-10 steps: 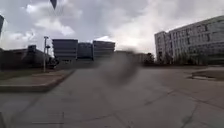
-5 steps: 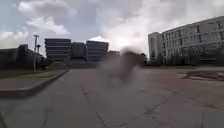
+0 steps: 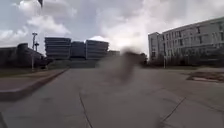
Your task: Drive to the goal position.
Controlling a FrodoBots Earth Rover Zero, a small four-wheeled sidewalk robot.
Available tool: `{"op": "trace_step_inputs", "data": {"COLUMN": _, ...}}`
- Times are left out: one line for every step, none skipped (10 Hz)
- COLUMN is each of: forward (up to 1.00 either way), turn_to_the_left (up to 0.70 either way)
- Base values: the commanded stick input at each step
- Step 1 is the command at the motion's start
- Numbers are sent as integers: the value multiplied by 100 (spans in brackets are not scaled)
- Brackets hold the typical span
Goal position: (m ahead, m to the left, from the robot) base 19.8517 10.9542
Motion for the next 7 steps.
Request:
{"op": "trace_step_inputs", "data": {"forward": 70, "turn_to_the_left": 3}}
{"op": "trace_step_inputs", "data": {"forward": 70, "turn_to_the_left": 6}}
{"op": "trace_step_inputs", "data": {"forward": 70, "turn_to_the_left": 26}}
{"op": "trace_step_inputs", "data": {"forward": 70, "turn_to_the_left": 33}}
{"op": "trace_step_inputs", "data": {"forward": 70, "turn_to_the_left": 35}}
{"op": "trace_step_inputs", "data": {"forward": 70, "turn_to_the_left": 35}}
{"op": "trace_step_inputs", "data": {"forward": 70, "turn_to_the_left": 35}}
